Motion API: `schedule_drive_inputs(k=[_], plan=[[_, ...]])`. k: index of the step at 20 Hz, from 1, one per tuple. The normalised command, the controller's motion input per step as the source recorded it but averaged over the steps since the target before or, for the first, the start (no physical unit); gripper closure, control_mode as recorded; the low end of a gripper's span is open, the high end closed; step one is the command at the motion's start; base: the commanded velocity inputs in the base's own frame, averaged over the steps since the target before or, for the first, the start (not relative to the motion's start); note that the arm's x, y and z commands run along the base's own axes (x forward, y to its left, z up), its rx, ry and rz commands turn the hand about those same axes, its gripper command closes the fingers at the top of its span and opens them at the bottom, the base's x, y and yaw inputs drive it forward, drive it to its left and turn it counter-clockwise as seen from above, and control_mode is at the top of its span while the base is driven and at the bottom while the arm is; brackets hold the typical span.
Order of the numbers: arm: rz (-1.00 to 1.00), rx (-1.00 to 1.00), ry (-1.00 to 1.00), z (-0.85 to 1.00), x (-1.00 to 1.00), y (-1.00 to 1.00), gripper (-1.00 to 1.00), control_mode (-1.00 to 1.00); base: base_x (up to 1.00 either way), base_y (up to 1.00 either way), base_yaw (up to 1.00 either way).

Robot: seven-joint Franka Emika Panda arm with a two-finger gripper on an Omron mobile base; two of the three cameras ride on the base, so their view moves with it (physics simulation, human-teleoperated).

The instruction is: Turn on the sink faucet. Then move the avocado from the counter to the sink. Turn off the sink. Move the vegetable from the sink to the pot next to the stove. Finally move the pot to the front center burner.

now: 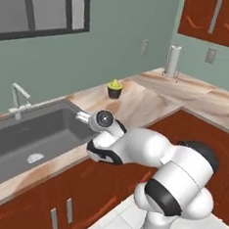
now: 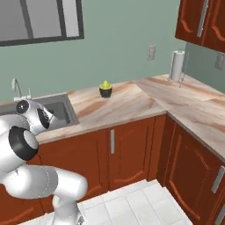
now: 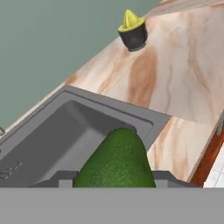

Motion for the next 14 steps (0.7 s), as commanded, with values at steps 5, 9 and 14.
schedule_drive_inputs(k=[5,9,14], plan=[[0.0,0.0,0.0,0.0,0.0,0.0,1.0,1.0,0.0,0.18,-0.62],[0.0,0.0,0.0,0.0,0.0,0.0,1.0,1.0,0.0,0.23,-0.65],[0.0,0.0,0.0,0.0,0.0,0.0,1.0,1.0,0.0,0.23,-0.64]])
